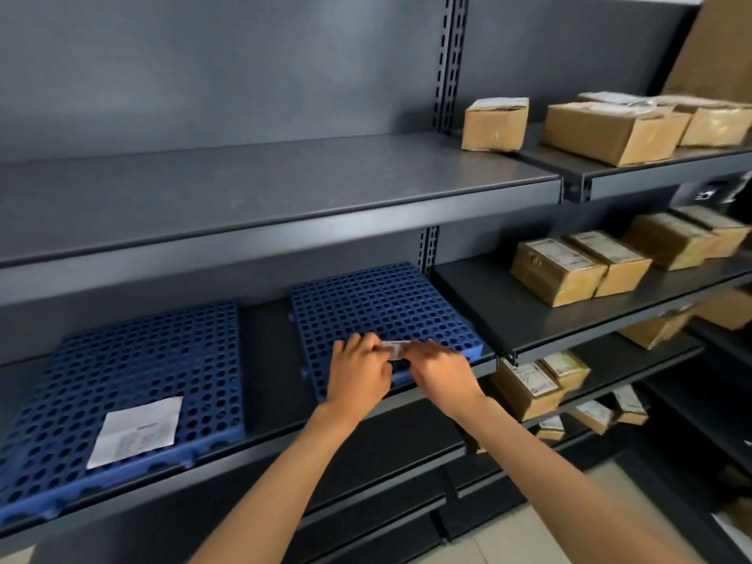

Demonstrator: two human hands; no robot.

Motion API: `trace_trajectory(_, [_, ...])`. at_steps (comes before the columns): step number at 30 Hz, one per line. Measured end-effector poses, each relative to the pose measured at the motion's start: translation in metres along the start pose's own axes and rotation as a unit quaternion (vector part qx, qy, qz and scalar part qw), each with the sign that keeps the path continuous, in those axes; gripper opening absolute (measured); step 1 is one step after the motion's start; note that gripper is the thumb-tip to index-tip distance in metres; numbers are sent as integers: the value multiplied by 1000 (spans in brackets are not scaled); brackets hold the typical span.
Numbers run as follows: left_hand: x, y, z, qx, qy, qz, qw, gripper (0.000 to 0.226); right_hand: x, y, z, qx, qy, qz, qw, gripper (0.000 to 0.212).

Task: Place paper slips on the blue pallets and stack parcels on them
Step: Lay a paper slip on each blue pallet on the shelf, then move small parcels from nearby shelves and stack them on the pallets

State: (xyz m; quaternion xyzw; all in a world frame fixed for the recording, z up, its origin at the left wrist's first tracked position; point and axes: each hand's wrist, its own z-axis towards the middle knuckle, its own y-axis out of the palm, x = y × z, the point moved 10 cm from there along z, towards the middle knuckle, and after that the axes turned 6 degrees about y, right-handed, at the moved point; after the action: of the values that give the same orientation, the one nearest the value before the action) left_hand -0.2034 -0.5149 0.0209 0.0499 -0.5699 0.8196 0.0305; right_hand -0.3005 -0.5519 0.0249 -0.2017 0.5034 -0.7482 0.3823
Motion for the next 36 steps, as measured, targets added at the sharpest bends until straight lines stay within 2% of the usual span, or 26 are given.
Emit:
trace_trajectory(2, [-2, 0, 3, 9, -27, 7, 1000, 32, 6, 2, 1, 7, -24, 16, 1000, 35])
trace_trajectory(5, [3, -1, 11, 44, -68, -2, 997, 49, 20, 0, 4, 14, -63, 34, 997, 25])
trace_trajectory(8, [26, -7, 30, 97, -75, -39, 992, 45, 42, -17, 9, 47, -76, 75, 993, 23])
trace_trajectory(11, [59, -13, 63, 136, -85, -81, 984, 40, 81, -43, 16, 77, -61, 137, 986, 32])
trace_trajectory(14, [99, -12, 109, 152, -57, -136, 977, 37, 144, -69, 22, 102, -7, 154, 983, 33])
trace_trajectory(20, [199, 26, 211, 94, 28, -188, 977, 34, 273, -105, 2, 77, 80, 88, 990, 36])
trace_trajectory(26, [276, 69, 281, 25, 54, -139, 989, 44, 386, -126, -21, 103, 161, 32, 981, 30])
trace_trajectory(29, [306, 86, 309, -3, 38, -102, 994, 53, 437, -123, -23, 87, 194, -6, 977, 43])
trace_trajectory(32, [322, 106, 331, -50, -17, -61, 997, 62, 481, -106, -17, 31, 231, -41, 972, 64])
trace_trajectory(36, [328, 126, 342, -51, -119, 2, 992, 72, 522, -78, -10, -73, 244, 8, 967, 69])
